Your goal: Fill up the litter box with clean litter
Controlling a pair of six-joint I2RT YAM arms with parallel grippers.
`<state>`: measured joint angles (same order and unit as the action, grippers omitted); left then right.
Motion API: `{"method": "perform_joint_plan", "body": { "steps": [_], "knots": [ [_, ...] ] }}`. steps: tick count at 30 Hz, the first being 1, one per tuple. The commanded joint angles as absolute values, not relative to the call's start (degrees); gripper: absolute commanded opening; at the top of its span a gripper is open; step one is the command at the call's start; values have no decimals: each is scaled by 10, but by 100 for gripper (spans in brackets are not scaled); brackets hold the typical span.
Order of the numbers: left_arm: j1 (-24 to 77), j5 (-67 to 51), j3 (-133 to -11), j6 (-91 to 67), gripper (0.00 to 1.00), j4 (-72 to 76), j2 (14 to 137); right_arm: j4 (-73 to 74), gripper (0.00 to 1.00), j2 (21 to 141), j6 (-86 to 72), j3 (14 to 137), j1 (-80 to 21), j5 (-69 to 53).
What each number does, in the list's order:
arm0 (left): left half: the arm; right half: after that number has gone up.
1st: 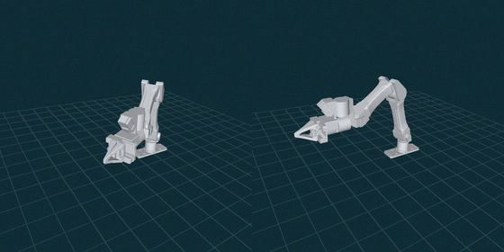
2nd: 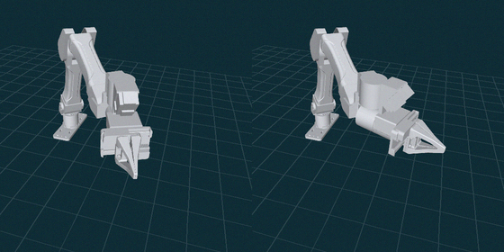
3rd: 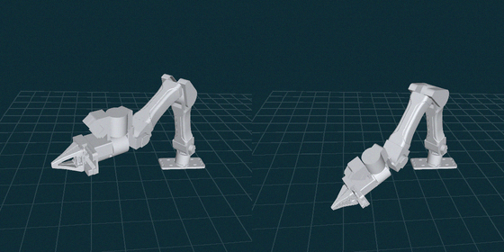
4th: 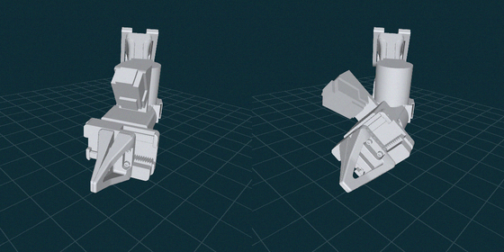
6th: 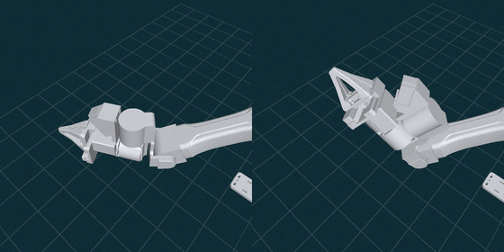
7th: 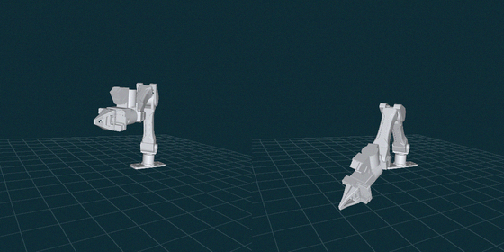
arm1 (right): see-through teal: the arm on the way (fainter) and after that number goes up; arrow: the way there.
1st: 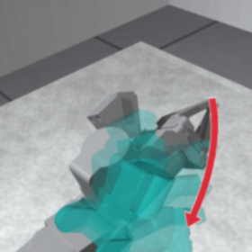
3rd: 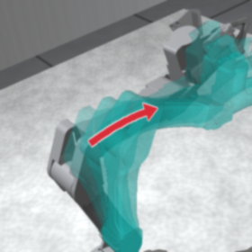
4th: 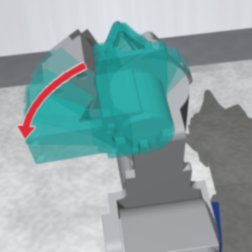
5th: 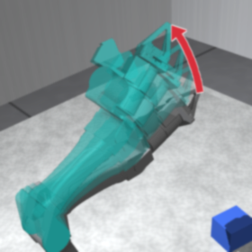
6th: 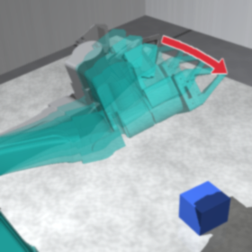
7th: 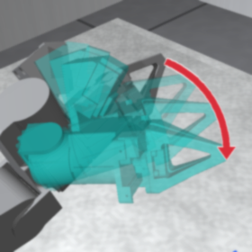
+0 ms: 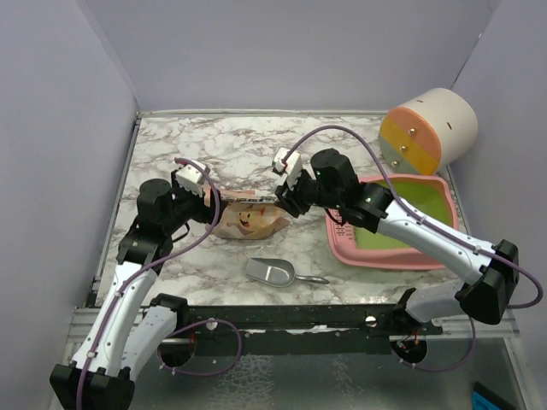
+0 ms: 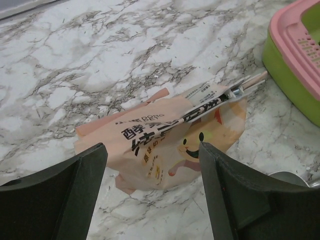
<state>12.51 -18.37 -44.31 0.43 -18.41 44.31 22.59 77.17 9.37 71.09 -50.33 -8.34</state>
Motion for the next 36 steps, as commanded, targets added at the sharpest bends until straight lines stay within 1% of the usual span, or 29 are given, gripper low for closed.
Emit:
{"method": "perform_joint_plan", "body": {
  "steps": [1,3,5,8,11,16,19,22,26,28,31,34,36],
  "knots": [
    [129,-206,-391,51,76,-141,392,240,42,801,152,734,-508,-111],
    [130,-200,-368,56,74,-124,377,232,42,810,163,733,-508,-120],
    [130,-210,-358,58,69,-116,373,221,40,815,174,727,-508,-124],
    [132,-213,-360,69,66,-118,387,205,38,819,186,717,-507,-135],
    [136,-215,-378,81,67,-126,415,198,38,823,199,716,-507,-154],
    [139,-206,-416,116,76,-143,470,211,38,832,217,727,-507,-185],
    [141,-202,-452,154,76,-182,501,227,39,835,223,736,-507,-200],
    [153,-175,-469,190,74,-211,525,234,40,835,229,740,-503,-212],
    [157,-157,-453,214,73,-213,523,238,40,835,232,745,-491,-236],
    [160,-156,-435,228,70,-207,504,238,40,834,234,744,-481,-252],
    [165,-132,-410,248,63,-202,470,234,40,834,231,746,-456,-292],
    [173,-103,-396,264,62,-191,461,227,40,837,231,749,-435,-344],
    [175,-85,-388,273,64,-175,465,230,40,844,238,752,-429,-365]
  ]
}}
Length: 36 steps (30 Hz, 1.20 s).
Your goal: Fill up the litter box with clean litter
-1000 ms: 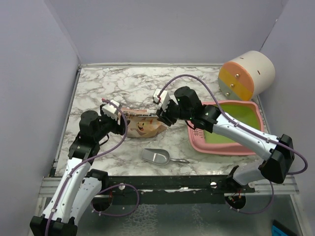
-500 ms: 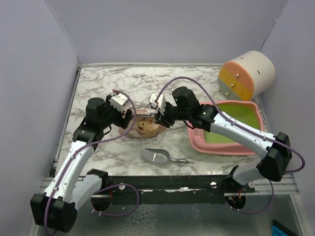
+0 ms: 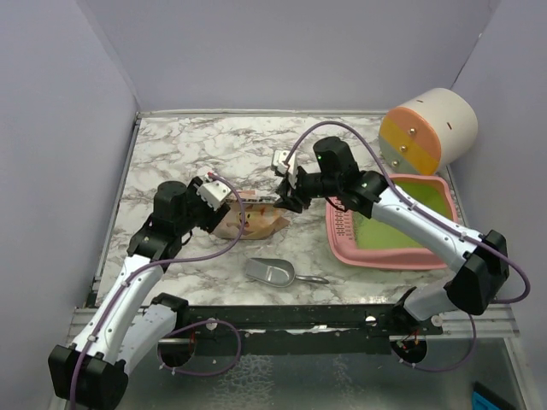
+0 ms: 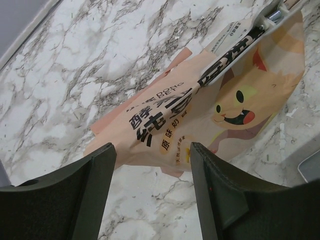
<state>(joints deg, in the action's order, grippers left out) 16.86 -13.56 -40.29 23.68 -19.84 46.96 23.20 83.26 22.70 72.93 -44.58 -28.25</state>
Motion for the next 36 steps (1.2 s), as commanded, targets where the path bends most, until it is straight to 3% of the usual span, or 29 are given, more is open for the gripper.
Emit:
{"method": "perform_joint_plan", "body": {
  "steps": [1,9,14,20,29,31,32,36],
  "knots": [
    [176,-80,-386,277,66,-166,469,233,40,849,242,756,-427,-369],
    [177,-102,-404,356,74,-165,499,268,40,892,263,785,-419,-403],
    [177,-145,-447,418,71,-201,547,285,40,910,272,796,-401,-433],
    [175,-177,-477,458,41,-231,593,289,40,924,286,799,-386,-439],
    [176,-245,-478,483,27,-264,603,293,40,950,303,813,-384,-448],
    [176,-255,-478,493,16,-271,608,285,40,956,303,813,-384,-451],
    [176,-261,-479,497,1,-274,610,281,40,959,302,813,-384,-451],
    [176,-272,-481,488,0,-264,607,273,39,971,293,816,-384,-460]
  ]
}}
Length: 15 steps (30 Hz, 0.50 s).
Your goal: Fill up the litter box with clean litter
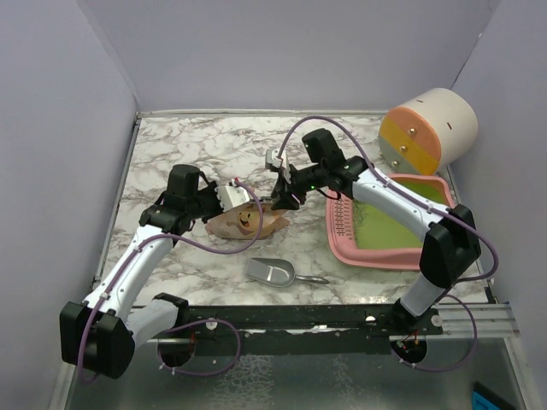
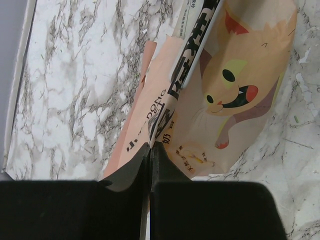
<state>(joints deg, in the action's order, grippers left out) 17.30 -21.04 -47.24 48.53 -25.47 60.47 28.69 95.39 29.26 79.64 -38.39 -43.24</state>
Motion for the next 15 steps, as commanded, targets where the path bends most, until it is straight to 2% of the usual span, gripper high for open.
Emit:
{"method": "perform_joint_plan", "body": {
  "steps": [1,7,15],
  "knots": [
    [176,-272,-484,485,0,-264,606,265,38,972,283,814,-384,-459],
    [176,-265,-489,476,0,-261,606,228,38,982,246,809,-384,-418],
    [176,-261,-494,462,0,-250,607,204,32,985,225,795,-384,-390]
  ]
}}
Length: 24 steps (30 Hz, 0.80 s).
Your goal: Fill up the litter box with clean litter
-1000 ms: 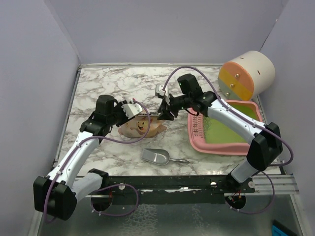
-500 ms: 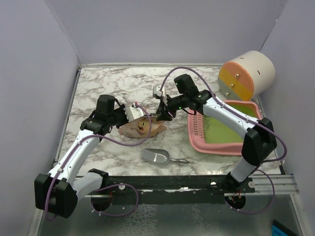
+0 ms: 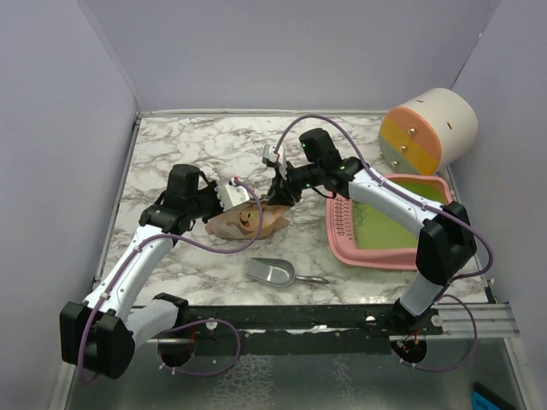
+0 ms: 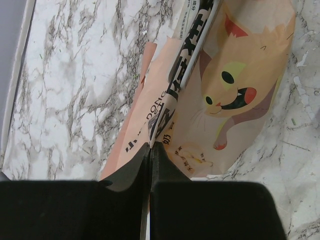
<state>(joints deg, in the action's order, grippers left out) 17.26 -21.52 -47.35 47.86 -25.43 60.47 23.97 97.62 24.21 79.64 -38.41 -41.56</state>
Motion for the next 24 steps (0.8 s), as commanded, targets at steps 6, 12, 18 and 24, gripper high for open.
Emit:
{"method": "perform_joint_plan", "body": {
  "steps": [6,12,18,24],
  "knots": [
    [176,-264,-496,456,0,-244,606,193,35,988,220,788,-385,-373],
    [176,-267,-494,451,0,-241,605,184,35,998,217,785,-385,-357],
    [176,-273,-489,449,0,-234,596,176,30,1012,216,786,-385,-347],
    [176,-275,-475,447,0,-216,580,190,14,1018,220,790,-385,-357]
  ]
}}
